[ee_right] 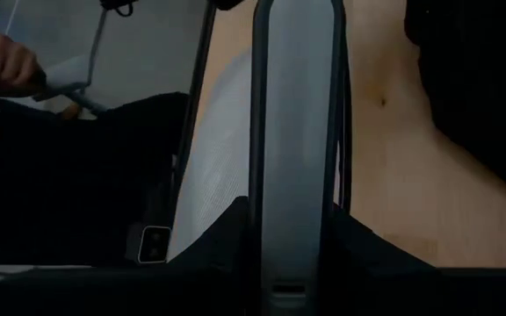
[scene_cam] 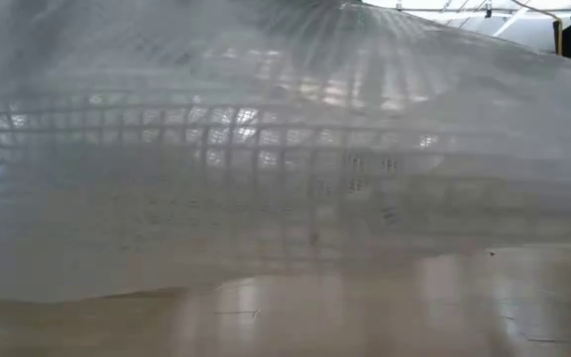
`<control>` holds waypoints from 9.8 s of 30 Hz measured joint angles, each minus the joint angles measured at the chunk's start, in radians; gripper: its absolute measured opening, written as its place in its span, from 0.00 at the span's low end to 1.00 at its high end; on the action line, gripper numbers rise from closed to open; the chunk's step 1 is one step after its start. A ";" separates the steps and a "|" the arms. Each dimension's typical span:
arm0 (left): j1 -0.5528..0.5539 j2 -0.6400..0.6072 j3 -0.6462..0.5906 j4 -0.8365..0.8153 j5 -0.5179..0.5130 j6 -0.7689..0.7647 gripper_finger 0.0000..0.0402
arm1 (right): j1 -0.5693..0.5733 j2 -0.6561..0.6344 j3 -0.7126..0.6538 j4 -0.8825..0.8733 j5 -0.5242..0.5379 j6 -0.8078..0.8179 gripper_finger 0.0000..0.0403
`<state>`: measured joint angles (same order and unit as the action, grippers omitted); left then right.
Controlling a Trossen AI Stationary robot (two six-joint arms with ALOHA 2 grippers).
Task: Unpack backpack
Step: Put the mini fan into the zip bag
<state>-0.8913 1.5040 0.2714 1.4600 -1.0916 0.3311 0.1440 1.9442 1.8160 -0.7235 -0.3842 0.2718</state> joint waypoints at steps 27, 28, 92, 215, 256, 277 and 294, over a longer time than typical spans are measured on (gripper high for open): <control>-0.191 -0.083 0.000 -0.851 0.135 -1.364 0.48 | 0.007 0.001 0.000 -0.092 0.096 -0.059 0.15; -0.184 -0.083 0.000 -0.870 0.156 -1.391 0.48 | 0.007 0.001 0.000 -0.125 0.121 -0.063 0.15; -0.083 -0.083 0.000 -1.037 0.379 -1.513 0.48 | -0.073 -0.031 -0.511 0.157 -0.143 -0.021 0.49; -0.189 -0.404 0.084 -0.982 0.120 -0.836 0.44 | 0.151 0.310 -0.034 -0.242 0.588 -0.244 0.00; -0.177 -0.406 0.084 -1.203 -0.111 -1.068 0.47 | 0.301 0.299 0.198 -0.642 1.305 -0.142 0.00; -0.090 -0.435 0.084 -1.678 -0.096 -1.552 0.61 | 0.313 0.298 0.198 -0.639 1.324 -0.157 0.00; -0.143 -0.559 0.083 -1.506 -0.178 -1.277 0.60 | 0.314 0.298 0.198 -0.636 1.324 -0.160 0.00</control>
<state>-1.0342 0.9454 0.3546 -0.0456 -1.2700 -0.9459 0.4585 2.2417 2.0140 -1.3592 0.9401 0.1120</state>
